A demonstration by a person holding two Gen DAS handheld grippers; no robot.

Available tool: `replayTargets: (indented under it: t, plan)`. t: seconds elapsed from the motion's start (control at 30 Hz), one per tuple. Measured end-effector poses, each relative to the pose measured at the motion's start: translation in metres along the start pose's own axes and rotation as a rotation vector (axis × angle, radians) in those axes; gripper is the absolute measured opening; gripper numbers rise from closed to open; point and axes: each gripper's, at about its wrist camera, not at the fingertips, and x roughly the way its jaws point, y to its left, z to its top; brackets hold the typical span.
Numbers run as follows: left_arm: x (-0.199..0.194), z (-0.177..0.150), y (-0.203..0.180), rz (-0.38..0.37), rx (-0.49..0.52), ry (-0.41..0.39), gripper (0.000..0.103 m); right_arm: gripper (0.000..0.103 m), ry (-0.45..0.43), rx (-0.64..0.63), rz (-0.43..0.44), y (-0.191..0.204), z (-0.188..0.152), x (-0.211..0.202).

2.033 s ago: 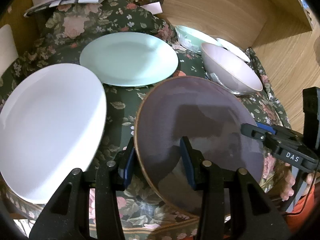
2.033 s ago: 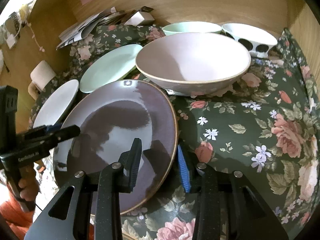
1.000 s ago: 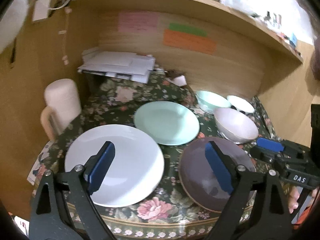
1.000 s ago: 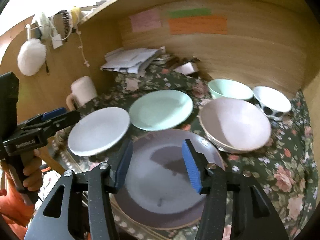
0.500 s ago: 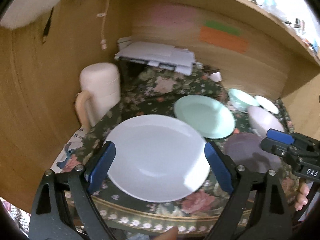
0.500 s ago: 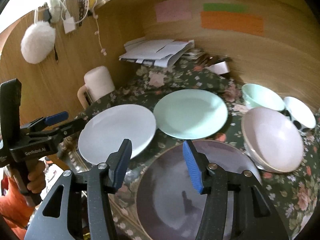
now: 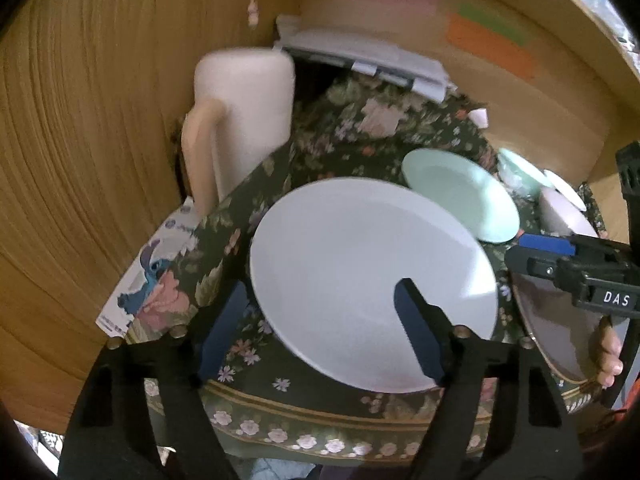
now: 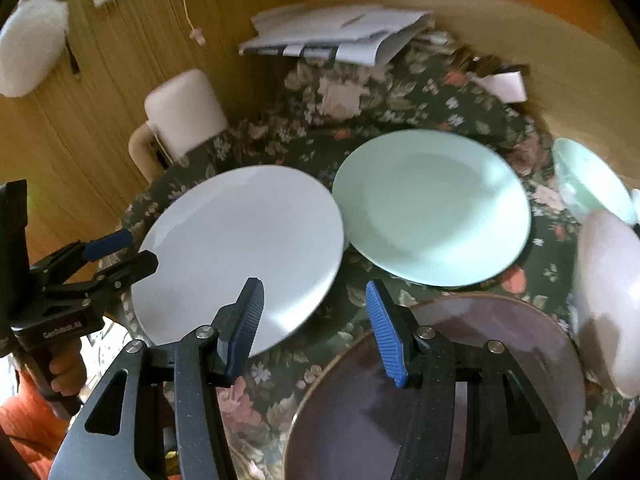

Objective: Organize plates and bowls

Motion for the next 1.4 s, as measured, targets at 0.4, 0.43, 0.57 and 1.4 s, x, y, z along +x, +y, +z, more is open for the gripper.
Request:
replayTargets:
  t: [0.4, 0.43, 0.57, 1.4]
  plan:
    - [0.025, 0.002, 0.011, -0.01, -0.019, 0.069, 0.055, 0.05, 0.065, -0.026, 0.015, -0.004, 0.008, 0.03]
    - [0.027, 0.002, 0.012, -0.01, -0.021, 0.074, 0.054, 0.049, 0.072, -0.03, 0.014, -0.004, 0.008, 0.032]
    - [0.034, 0.003, 0.016, -0.021, -0.042, 0.105, 0.042, 0.045, 0.093, -0.027, 0.024, -0.004, 0.01, 0.039]
    - [0.03, 0.01, 0.011, -0.048, -0.048, 0.09, 0.043, 0.03, 0.071, -0.016, 0.016, -0.006, 0.011, 0.035]
